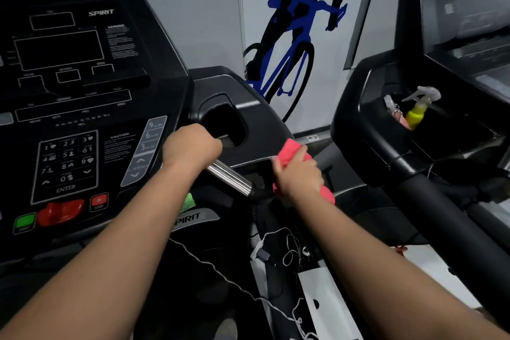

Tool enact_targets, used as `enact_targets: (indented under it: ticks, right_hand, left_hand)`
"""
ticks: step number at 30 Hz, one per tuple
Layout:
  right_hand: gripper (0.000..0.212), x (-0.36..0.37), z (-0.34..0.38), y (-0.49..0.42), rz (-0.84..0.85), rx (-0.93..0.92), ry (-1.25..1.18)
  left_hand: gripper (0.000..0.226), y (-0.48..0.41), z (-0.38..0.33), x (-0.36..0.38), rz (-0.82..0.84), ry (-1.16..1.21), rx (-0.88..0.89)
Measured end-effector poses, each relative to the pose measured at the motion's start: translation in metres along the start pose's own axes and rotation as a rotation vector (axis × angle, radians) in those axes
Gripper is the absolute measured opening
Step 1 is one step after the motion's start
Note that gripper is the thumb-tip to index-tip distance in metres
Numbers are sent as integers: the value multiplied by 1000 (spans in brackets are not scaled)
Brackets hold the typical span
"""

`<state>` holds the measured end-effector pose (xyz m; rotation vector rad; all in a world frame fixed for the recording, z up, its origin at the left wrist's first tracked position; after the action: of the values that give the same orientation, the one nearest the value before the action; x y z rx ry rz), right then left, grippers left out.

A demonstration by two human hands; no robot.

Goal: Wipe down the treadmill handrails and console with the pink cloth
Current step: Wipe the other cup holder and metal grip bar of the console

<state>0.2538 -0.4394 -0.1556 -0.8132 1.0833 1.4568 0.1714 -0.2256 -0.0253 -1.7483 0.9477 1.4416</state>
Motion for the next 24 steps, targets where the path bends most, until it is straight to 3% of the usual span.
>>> enact_targets:
  ticks: [2,5,7,12,19,23,24]
  right_hand:
    - [78,8,9,9,-63,-52,233]
    - [63,7,14,11,-104,-102,344]
    - [65,6,15,7,-84,-120,349]
    - [101,3,3,-7,25,-93,17]
    - [89,3,-7,-26,122,-142,-309]
    - [106,13,-7,-32,318,-219,-668]
    - [94,13,-7,-32,358,-256,-722]
  left_hand:
    - [29,1,1,0,-5,13,-7]
    - [32,1,2,3,32,36,-14]
    - [32,2,4,4,55,69,-29]
    - [32,2,10,4,49,127,-55]
    - [32,2,11,5,16,126,-57]
    - [32,4,10,3,-6,121,-68]
    - [31,4,9,3,-13,121,-70]
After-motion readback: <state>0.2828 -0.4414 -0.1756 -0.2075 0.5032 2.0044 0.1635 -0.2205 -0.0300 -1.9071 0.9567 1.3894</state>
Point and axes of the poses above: each hand's wrist, its own y-axis away from the middle knuckle, its own x-axis out of the palm, z = x × y, the point moved 9 cm from there along -y, towards the middle knuckle
